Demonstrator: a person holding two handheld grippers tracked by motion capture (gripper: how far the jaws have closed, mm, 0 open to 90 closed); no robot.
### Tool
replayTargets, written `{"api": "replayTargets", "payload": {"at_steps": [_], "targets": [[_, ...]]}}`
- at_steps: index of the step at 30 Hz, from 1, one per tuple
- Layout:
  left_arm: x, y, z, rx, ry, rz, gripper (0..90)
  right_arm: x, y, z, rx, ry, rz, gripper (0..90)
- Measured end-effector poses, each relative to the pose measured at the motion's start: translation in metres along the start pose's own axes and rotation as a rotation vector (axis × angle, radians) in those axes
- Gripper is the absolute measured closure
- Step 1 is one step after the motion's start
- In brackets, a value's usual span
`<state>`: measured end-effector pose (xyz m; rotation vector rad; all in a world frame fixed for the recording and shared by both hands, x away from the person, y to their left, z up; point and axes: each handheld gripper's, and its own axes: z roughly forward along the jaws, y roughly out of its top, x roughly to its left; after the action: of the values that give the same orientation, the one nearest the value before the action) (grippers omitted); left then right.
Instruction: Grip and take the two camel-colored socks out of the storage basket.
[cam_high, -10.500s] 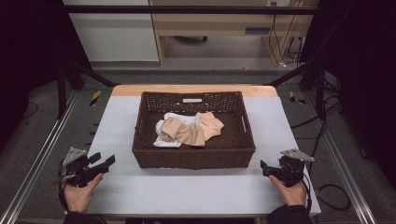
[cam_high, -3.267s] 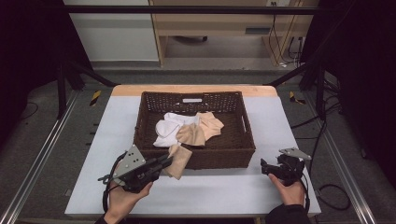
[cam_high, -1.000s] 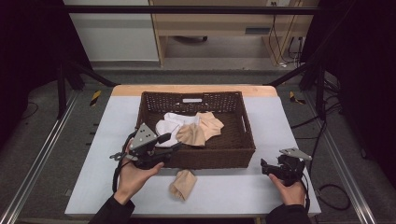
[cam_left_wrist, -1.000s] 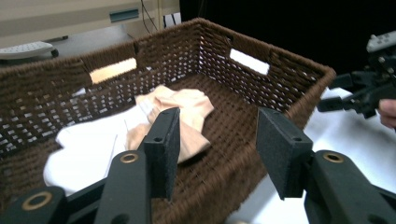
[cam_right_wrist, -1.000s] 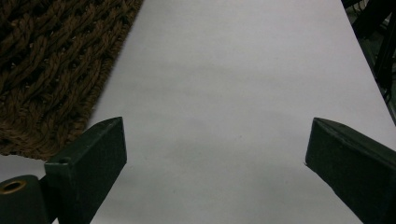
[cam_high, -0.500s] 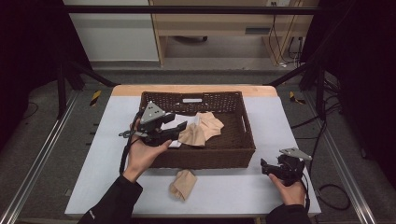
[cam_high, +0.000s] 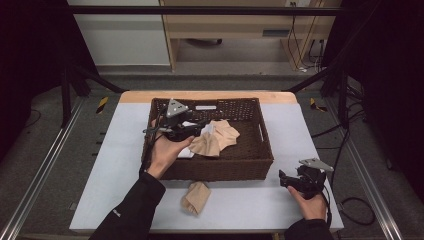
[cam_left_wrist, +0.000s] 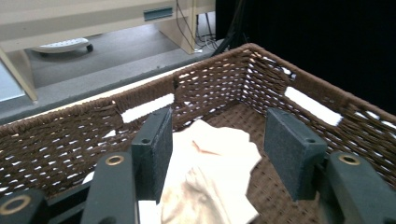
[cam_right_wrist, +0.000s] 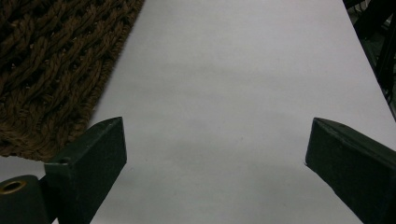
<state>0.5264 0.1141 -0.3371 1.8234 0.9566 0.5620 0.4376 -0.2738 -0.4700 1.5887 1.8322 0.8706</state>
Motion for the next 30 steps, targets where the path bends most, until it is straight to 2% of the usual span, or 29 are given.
{"api": "replayTargets", "payload": {"at_steps": [7, 8, 11, 16, 17, 18, 20, 24, 28, 30], "targets": [[0.014, -0.006, 0.028, 0.021, 0.044, -0.03, 41.6, 0.0, 0.0, 0.001, 0.0, 0.004, 0.004, 5.5], [0.014, -0.006, 0.028, 0.021, 0.044, -0.03, 41.6, 0.0, 0.0, 0.001, 0.001, 0.004, 0.005, 5.5], [0.017, -0.011, 0.042, 0.041, 0.056, -0.011, 41.6, 0.0, 0.0, 0.001, 0.003, 0.004, 0.002, 5.5], [0.018, -0.017, 0.057, 0.057, 0.049, -0.004, 40.7, 0.0, 0.0, 0.001, 0.004, 0.006, 0.0, 5.5], [0.018, -0.021, 0.063, 0.077, 0.051, -0.008, 40.7, 0.0, 0.0, 0.001, 0.005, 0.006, 0.001, 5.5], [0.018, -0.021, 0.063, 0.077, 0.051, -0.008, 40.7, 0.0, 0.0, 0.001, 0.005, 0.006, 0.001, 5.5], [0.015, -0.026, 0.072, 0.114, 0.052, 0.006, 40.8, 0.0, 0.0, 0.001, 0.002, 0.006, 0.0, 5.6], [0.011, -0.032, 0.078, 0.133, 0.048, 0.019, 41.5, 0.0, 0.0, 0.001, 0.002, 0.006, 0.0, 5.7], [0.01, -0.04, 0.086, 0.177, 0.045, 0.025, 42.1, 0.0, 0.0, 0.001, 0.002, 0.006, 0.002, 5.7], [0.008, -0.041, 0.087, 0.193, 0.041, 0.04, 42.0, 0.0, 0.0, 0.001, 0.002, 0.006, 0.003, 5.7]]}}
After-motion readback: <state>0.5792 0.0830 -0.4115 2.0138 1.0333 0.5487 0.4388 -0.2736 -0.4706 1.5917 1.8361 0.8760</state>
